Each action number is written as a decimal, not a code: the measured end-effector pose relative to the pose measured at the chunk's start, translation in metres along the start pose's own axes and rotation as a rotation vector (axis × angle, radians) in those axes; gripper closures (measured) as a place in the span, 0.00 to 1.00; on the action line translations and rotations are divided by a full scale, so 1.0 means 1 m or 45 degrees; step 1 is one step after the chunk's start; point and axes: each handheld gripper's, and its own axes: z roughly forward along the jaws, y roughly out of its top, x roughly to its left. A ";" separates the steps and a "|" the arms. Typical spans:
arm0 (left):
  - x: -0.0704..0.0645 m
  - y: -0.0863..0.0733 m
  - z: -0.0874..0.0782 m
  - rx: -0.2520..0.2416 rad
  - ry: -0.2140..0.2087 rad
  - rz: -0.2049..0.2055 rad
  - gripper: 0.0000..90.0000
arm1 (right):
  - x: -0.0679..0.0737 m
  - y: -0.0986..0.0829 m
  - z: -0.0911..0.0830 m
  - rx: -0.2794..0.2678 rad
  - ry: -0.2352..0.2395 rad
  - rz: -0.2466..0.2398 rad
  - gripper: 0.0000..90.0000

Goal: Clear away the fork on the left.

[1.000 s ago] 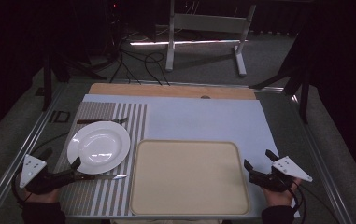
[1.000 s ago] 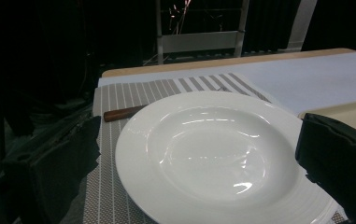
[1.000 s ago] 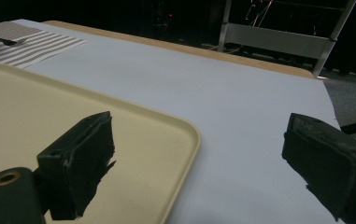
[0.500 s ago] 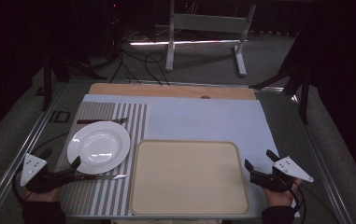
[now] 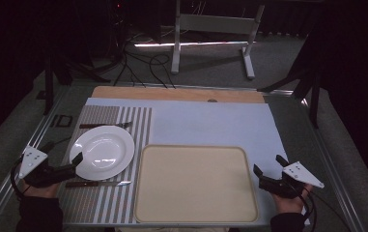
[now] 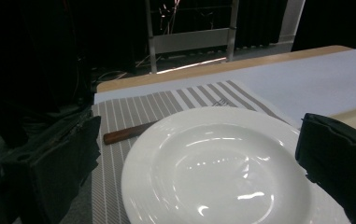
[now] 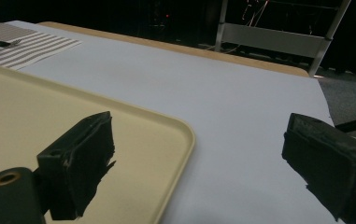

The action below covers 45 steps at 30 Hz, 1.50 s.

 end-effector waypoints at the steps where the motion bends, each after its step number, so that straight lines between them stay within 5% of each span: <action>1: 0.002 0.001 0.002 -0.001 0.001 -0.001 0.00 | 0.000 0.000 0.000 0.001 0.000 0.002 0.10; 11: 0.011 0.007 0.011 0.012 0.012 -0.001 0.00 | 0.000 0.000 0.000 0.001 -0.002 0.002 0.10; 29: 0.030 0.026 0.043 0.107 -0.033 0.081 0.00 | -0.001 0.000 0.004 0.002 0.005 -0.011 0.10; 45: 0.035 0.035 0.067 0.154 -0.024 0.108 0.00 | 0.000 0.001 0.005 0.003 0.007 -0.015 0.10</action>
